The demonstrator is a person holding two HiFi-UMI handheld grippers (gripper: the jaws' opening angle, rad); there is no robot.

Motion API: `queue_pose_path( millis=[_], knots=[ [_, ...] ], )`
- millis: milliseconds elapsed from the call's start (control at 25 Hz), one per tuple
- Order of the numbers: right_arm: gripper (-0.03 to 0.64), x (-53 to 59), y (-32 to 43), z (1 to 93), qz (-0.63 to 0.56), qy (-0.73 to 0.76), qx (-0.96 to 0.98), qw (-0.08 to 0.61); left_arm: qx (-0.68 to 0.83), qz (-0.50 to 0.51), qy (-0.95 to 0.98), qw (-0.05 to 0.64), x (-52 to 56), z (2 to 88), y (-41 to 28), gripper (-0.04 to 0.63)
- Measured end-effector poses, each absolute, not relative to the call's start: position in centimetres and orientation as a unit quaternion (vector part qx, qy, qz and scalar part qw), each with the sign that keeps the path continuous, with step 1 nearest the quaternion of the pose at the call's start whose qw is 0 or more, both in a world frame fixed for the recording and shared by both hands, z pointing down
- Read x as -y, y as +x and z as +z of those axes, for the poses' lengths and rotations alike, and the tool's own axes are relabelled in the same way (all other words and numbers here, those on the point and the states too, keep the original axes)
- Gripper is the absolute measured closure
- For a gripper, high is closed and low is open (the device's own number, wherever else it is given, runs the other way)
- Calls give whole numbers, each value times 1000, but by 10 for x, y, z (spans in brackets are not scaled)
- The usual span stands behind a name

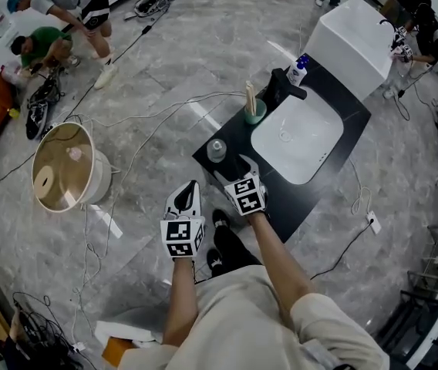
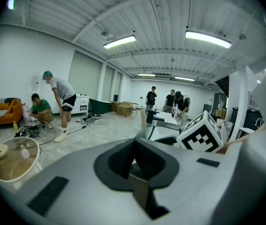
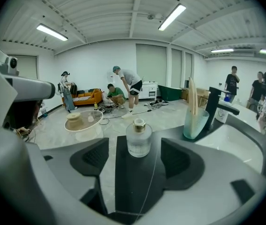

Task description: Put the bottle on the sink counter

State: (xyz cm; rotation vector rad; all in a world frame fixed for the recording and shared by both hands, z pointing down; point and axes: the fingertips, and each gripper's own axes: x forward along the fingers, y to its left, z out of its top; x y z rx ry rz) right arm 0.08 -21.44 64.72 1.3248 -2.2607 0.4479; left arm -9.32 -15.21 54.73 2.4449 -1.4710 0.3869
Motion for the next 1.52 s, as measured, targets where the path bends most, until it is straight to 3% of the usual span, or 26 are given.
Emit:
queue_pose_path(
  millis=[920,1040,1520],
  knots=[
    [287,150,20,586,181,507,830,148,490,142,852,115,138,540,-94,589],
    [371,145,24,581,181,514,828,131,486,146,855,108,139,539,-93,589],
    [480,131,20,578,171,509,834,130,474,149,861,107,139,543,-82,589]
  ],
)
